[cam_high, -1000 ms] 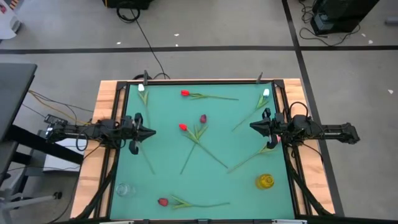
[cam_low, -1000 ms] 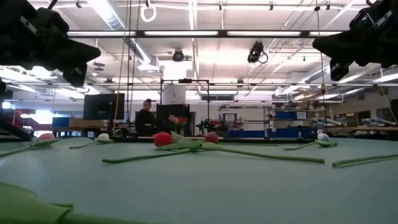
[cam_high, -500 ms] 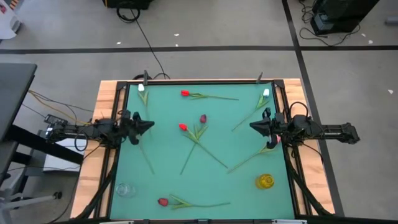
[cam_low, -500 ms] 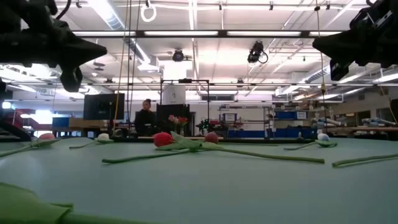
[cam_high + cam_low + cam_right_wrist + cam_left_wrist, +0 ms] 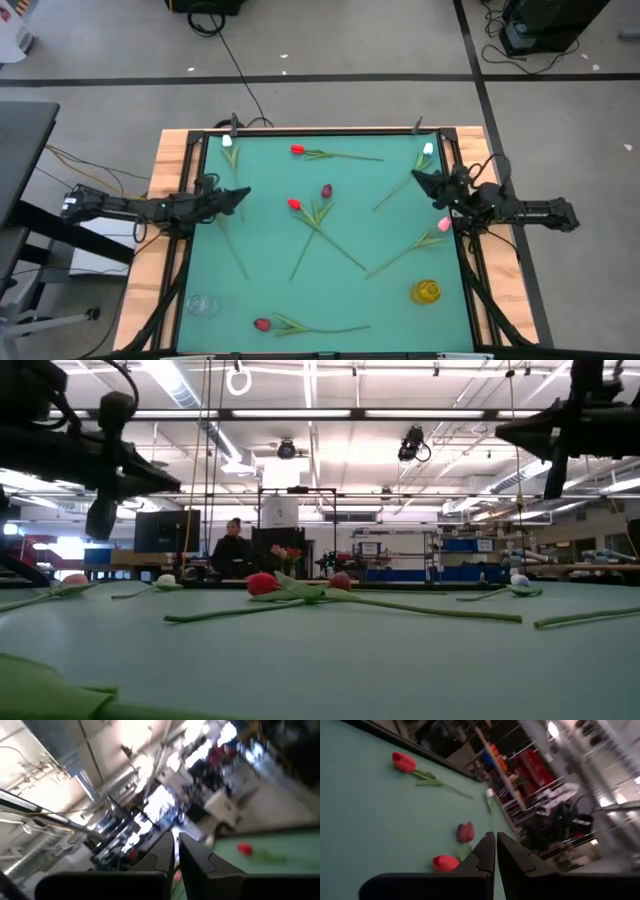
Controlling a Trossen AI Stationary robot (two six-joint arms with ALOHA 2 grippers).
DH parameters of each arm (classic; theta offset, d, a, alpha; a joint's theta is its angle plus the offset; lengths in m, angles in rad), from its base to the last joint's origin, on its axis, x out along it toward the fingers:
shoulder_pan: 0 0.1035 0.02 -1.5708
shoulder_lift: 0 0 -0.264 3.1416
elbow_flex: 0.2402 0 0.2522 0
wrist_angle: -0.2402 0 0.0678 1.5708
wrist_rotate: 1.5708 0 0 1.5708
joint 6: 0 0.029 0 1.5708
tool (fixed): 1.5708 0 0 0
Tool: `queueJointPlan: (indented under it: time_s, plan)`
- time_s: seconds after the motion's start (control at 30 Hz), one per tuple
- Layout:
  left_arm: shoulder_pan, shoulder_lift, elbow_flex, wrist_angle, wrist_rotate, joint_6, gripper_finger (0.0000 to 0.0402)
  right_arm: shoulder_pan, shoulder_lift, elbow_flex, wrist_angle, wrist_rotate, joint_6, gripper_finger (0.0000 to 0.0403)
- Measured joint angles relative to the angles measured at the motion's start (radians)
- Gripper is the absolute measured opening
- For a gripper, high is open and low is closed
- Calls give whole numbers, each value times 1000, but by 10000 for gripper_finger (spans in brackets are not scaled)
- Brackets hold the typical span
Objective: Sort flowers into vase by color
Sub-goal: Put the left white flower into the transparent vase
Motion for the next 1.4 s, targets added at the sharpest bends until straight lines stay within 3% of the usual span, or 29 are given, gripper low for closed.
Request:
queueJointPlan:
  time_s: [0.13, 0.37, 0.5, 0.8, 0.97, 1.07, 1.2, 1.4]
  plan:
    - [0, 110, 74, 9, 1, -1, 25, 1, 46, 0, -93, -113, 153, 36]
    - [0, 250, 192, -96, 7, 1, 25, 0, 185, 0, -100, -161, 395, 17]
    - [27, 310, 244, -189, 16, -115, 25, -1, 271, 12, -93, -208, 470, 7]
    - [177, 416, 402, -463, 201, -162, 25, -12, 481, 118, -91, -274, 489, 12]
    - [293, 472, 410, -573, 308, -193, 25, -41, 564, 135, -91, -400, 534, 12]
    - [364, 530, 410, -594, 354, -173, 27, -47, 593, 135, -84, -417, 544, 12]
    - [436, 613, 410, -555, 385, -157, 57, -49, 614, 135, -80, -398, 615, 12]
    - [532, 698, 410, -589, 416, -131, 146, -49, 627, 136, -72, -426, 633, 13]
